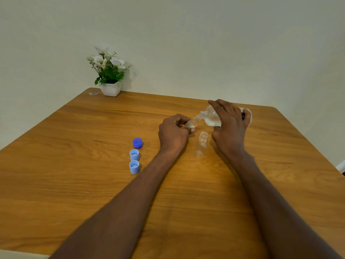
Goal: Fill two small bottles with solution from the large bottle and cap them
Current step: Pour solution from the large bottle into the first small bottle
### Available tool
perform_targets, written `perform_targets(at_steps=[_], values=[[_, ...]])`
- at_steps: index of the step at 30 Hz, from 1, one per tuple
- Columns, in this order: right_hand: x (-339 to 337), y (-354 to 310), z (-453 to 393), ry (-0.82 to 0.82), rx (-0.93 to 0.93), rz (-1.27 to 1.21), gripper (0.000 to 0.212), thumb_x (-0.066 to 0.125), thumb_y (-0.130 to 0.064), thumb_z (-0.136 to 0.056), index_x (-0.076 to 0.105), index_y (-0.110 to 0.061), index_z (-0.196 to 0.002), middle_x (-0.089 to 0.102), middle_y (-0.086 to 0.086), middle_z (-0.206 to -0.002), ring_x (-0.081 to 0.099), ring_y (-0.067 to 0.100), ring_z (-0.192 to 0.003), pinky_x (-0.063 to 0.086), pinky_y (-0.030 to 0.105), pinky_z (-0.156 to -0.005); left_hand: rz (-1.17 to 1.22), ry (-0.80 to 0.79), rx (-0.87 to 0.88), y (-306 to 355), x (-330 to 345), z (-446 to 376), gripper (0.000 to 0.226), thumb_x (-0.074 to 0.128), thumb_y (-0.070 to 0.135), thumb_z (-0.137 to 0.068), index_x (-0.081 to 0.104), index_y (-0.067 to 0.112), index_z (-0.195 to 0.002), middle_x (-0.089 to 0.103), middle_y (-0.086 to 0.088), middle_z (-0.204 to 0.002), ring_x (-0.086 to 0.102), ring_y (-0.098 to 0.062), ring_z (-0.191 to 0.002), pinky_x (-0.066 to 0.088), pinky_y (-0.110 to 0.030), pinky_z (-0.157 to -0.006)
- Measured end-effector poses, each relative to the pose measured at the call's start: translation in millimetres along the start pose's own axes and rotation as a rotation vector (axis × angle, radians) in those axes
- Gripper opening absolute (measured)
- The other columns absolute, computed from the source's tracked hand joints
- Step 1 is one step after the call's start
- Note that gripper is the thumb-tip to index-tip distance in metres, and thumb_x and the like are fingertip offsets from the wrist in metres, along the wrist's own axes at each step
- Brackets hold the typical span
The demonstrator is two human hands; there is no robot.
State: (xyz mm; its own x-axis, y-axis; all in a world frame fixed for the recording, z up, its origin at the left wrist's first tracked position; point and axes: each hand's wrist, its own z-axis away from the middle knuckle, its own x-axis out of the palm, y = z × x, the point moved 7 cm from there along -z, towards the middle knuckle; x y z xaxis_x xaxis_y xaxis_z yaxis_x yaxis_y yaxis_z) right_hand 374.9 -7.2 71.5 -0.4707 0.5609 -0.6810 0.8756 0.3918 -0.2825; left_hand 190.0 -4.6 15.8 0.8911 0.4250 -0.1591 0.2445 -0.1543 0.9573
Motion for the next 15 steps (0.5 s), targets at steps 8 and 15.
perform_targets(at_steps=[8,15], values=[[0.0,-0.3,-0.6,-0.007,0.001,-0.009,0.092,0.073,0.009,-0.070,0.053,-0.029,-0.151,0.053,-0.004,-0.151,0.041,0.020,-0.145,0.012,0.057,-0.124,-0.007,0.000,0.012,0.6,0.5,0.0,0.032,0.094,0.015,-0.069,0.081,0.026,-0.096,0.078,0.013,-0.091,0.072,-0.005,-0.090,0.064,-0.041,-0.081],[0.4,-2.1,-0.7,0.008,-0.009,0.007,0.093,0.072,0.009,-0.069,0.052,-0.030,-0.151,0.053,-0.006,-0.150,0.042,0.018,-0.143,0.018,0.056,-0.121,0.011,-0.010,0.016,3.7,-0.4,2.2,0.031,0.092,0.012,-0.071,0.080,0.026,-0.095,0.077,0.012,-0.091,0.072,-0.007,-0.091,0.063,-0.042,-0.084]])
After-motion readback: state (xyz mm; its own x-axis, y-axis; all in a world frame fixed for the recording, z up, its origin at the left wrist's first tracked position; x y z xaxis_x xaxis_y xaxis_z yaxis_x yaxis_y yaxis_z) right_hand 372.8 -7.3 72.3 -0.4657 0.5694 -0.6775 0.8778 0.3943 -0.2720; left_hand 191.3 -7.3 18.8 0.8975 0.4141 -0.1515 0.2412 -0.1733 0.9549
